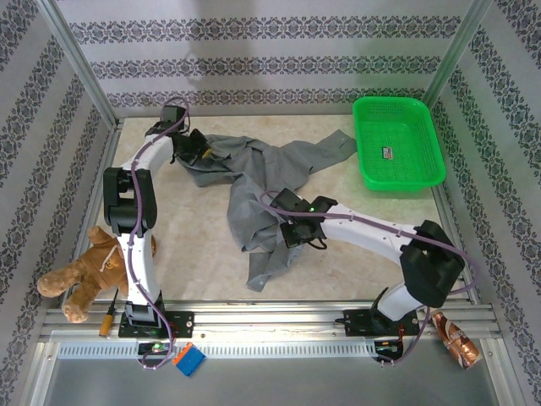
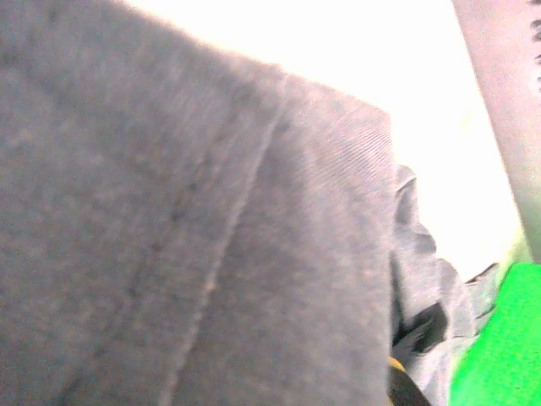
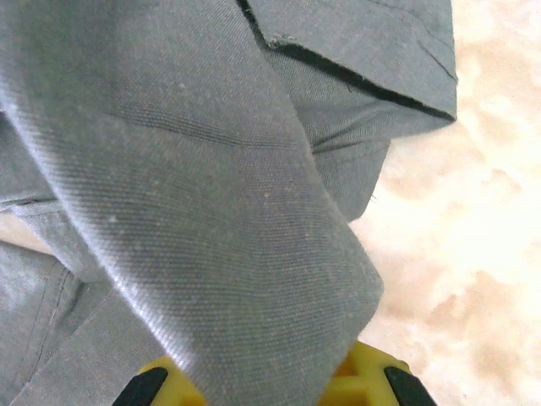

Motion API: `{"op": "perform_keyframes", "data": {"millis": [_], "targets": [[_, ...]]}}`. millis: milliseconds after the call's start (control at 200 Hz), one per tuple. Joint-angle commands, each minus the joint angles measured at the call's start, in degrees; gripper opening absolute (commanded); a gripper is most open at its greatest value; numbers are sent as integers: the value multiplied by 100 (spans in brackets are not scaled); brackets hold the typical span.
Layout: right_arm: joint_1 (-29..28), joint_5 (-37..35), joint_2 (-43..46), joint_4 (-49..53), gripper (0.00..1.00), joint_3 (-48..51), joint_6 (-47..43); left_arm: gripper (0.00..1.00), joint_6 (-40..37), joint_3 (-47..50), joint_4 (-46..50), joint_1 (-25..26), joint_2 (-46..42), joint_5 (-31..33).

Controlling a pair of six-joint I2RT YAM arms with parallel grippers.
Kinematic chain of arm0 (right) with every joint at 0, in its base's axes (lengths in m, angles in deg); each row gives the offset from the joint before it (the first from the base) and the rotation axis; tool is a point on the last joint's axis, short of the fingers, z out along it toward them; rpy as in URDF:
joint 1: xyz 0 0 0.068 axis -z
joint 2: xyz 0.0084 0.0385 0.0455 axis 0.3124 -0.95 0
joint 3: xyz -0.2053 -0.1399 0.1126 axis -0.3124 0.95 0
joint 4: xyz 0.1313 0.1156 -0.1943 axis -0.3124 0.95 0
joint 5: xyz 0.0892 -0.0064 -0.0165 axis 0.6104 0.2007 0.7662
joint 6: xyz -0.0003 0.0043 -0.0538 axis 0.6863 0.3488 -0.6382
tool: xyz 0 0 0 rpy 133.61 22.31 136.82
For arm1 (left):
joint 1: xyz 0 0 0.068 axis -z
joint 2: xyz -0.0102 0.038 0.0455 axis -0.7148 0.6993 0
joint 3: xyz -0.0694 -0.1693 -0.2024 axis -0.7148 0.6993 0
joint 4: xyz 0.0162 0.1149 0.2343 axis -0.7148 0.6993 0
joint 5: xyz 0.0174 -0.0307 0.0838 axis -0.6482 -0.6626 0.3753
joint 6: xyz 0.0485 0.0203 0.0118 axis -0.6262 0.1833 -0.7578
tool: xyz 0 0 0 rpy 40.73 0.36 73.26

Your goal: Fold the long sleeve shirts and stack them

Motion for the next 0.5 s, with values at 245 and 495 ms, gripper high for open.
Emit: {"op": "perform_keyframes", "data": {"millis": [245,495], "targets": [[-108,-980,1694,1352,0,497,3,4,790,-2320,188,-502,782,-14],[-99,-1103,2752,2122,0,62,-149,4,1030,-2912,711,-919,1082,211]]}}
